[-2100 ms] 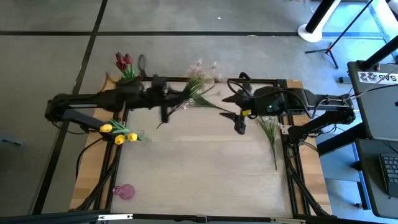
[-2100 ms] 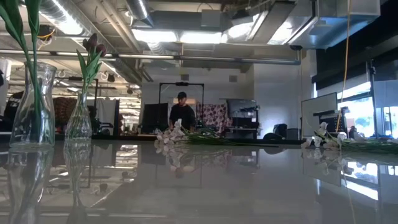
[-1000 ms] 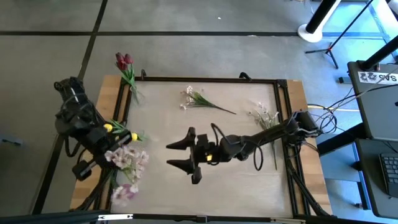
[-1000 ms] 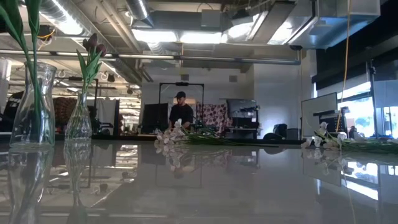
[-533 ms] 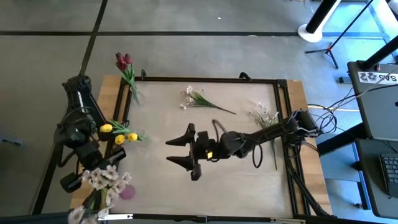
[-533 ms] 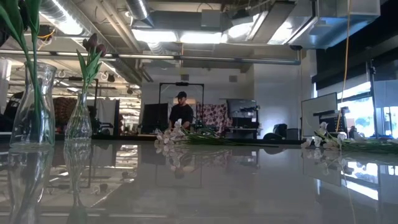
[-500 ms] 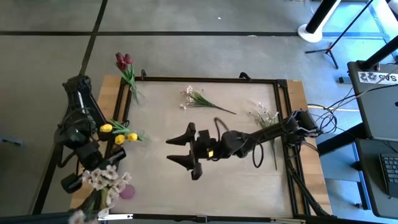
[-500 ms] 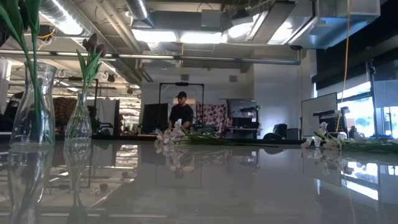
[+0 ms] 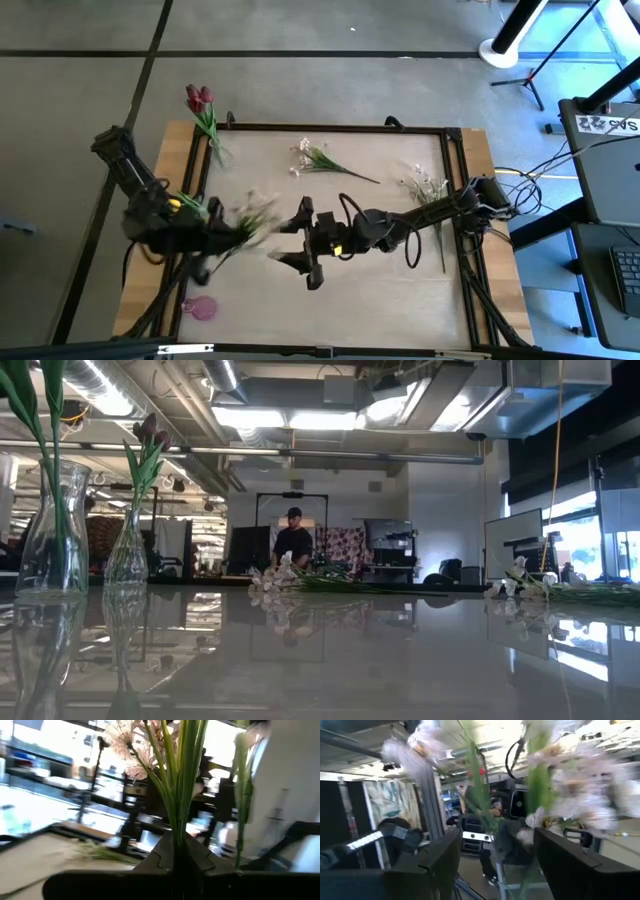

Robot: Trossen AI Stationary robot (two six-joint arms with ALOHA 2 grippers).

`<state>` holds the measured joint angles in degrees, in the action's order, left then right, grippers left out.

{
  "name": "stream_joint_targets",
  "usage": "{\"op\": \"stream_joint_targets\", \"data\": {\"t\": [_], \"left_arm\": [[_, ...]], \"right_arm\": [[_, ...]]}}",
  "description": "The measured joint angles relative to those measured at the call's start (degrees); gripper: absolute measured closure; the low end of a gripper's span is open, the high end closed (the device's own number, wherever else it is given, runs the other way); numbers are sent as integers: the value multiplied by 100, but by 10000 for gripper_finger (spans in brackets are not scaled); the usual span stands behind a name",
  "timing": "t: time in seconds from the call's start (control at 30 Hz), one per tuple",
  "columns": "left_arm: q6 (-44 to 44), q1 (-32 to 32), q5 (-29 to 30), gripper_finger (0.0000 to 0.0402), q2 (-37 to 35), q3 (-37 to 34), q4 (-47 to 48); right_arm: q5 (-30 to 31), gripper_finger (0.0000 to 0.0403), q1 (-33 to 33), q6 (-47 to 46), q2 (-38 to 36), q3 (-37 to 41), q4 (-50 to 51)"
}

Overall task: Sort flowers into vase by color
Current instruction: Put the bottom left white flowers into the purple vase

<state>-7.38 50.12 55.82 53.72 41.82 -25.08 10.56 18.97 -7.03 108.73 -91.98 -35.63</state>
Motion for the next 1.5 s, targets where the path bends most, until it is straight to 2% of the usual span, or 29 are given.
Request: {"op": "stream_joint_targets", "data": {"t": [0.2, 0.33, 0.47, 0.83, 0.97, 1.2, 1.23, 1.4, 1.5], "left_arm": [[-80, -602, -537, 396, 126, 0, -125], [-144, -701, -698, 396, 108, 0, -319], [-2, -661, -798, 396, 96, 0, -691], [45, -1000, -710, 396, 176, 0, -521], [3, -1123, -739, 396, 218, 0, -378], [-402, -1268, -747, 363, 259, 0, -141], [-548, -1281, -778, 356, 259, 0, -34], [-1272, -1304, -1304, 323, 255, 2, 618], [-1684, -1298, -1615, 310, 255, 2, 1075]], "right_arm": [[536, 155, -108, -35, 0, 0, 91], [869, 155, -240, -525, 0, 0, 185], [887, 155, -259, -905, 0, 0, 328], [323, 164, -565, -925, -2, 0, 120], [73, 216, -634, -926, -2, 0, 132], [-256, 380, -757, -957, -15, 0, 313], [-300, 389, -755, -959, -15, 0, 403], [-462, 386, -740, -968, -19, 2, 697], [-886, 397, -740, -968, -24, 2, 791]]}}
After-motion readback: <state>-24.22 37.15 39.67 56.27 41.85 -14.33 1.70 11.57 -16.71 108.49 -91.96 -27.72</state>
